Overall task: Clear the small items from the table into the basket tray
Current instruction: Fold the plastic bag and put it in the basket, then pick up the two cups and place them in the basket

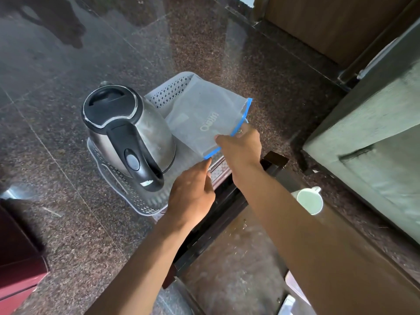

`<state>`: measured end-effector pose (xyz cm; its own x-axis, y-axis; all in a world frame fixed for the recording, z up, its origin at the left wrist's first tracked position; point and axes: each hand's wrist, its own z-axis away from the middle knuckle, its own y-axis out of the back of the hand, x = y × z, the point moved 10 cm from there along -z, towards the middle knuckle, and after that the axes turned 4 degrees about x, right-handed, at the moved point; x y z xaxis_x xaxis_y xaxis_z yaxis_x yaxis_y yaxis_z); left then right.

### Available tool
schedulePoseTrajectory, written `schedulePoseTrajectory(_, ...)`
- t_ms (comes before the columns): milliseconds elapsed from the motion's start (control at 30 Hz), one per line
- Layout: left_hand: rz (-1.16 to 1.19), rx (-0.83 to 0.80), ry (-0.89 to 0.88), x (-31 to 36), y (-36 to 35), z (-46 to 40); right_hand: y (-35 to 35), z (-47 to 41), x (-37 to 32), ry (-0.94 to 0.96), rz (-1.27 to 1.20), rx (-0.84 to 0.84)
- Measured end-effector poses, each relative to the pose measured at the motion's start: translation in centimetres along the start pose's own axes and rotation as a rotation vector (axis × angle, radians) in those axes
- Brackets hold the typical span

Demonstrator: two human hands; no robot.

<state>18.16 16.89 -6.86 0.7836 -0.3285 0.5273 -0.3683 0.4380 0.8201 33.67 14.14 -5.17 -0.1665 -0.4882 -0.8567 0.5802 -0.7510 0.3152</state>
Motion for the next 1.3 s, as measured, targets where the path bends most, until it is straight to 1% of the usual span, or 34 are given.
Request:
schedulePoseTrajectory(100,-0.025,0.089,-0.025,0.8,1.6,1.0,2.0,2.2,-2.6,0.351,0.234,0.156)
schedulePoseTrajectory(167,0.028,0.208,-0.055,1.2,2.9,1.8,1.7,3.5,-4.4,0.608,0.441,0.186)
schedulePoseTrajectory(200,0.052,0.265,-0.069,1.1,3.5,2.1,1.0,3.9,-5.1,0.723,0.58,0.163)
schedulePoseTrajectory(233,0.065,0.317,-0.089,1.1,3.9,2.2,-0.2,4.1,-5.5,0.818,0.699,0.1)
schedulePoseTrajectory(267,0.063,0.352,-0.113,1.1,4.1,2.1,-1.5,3.9,-5.4,0.876,0.781,0.004)
schedulePoseTrajectory(300,0.05,0.364,-0.14,1.2,4.0,1.7,-2.7,3.5,-5.0,0.89,0.846,-0.104)
schedulePoseTrajectory(333,0.031,0.341,-0.162,1.3,3.7,1.1,-3.7,3.0,-4.5,0.885,0.907,-0.2)
schedulePoseTrajectory(400,-0.003,0.21,-0.151,1.3,2.0,-0.4,-5.2,2.0,-3.7,0.874,1.016,-0.323)
schedulePoseTrajectory(467,-0.044,0.075,-0.117,1.1,0.2,-2.0,-6.2,1.1,-3.0,0.869,1.102,-0.395)
schedulePoseTrajectory(533,-0.142,0.001,-0.144,1.0,-1.0,-3.2,-6.9,0.1,-2.4,0.837,1.17,-0.44)
schedulePoseTrajectory(633,-0.348,-0.084,-0.181,0.7,-2.2,-4.3,-7.2,-1.2,-1.8,0.745,1.24,-0.454)
schedulePoseTrajectory(800,-0.306,-0.139,-0.14,-0.1,-2.5,-4.3,-7.6,-2.1,-1.5,0.711,1.364,-0.44)
schedulePoseTrajectory(933,-0.174,-0.073,-0.083,-0.2,-1.5,-4.5,-7.6,-2.2,-1.2,0.702,1.372,-0.438)
schedulePoseTrajectory(1000,-0.117,-0.057,-0.043,-0.2,-1.2,-4.5,-7.2,-2.2,-1.4,0.698,1.288,-0.448)
schedulePoseTrajectory(1033,-0.092,-0.018,-0.054,0.1,-0.8,-4.5,-6.9,-2.1,-1.6,0.695,1.225,-0.46)
schedulePoseTrajectory(1100,-0.014,0.113,-0.124,1.4,0.9,-4.1,-5.7,-1.8,-2.1,0.696,1.091,-0.458)
schedulePoseTrajectory(1167,0.081,0.24,-0.239,3.0,2.3,-3.0,-3.3,-1.5,-3.0,0.692,0.94,-0.405)
schedulePoseTrajectory(1300,0.207,0.391,-0.352,5.5,2.9,-0.2,3.7,-0.4,-3.8,0.636,0.647,-0.289)
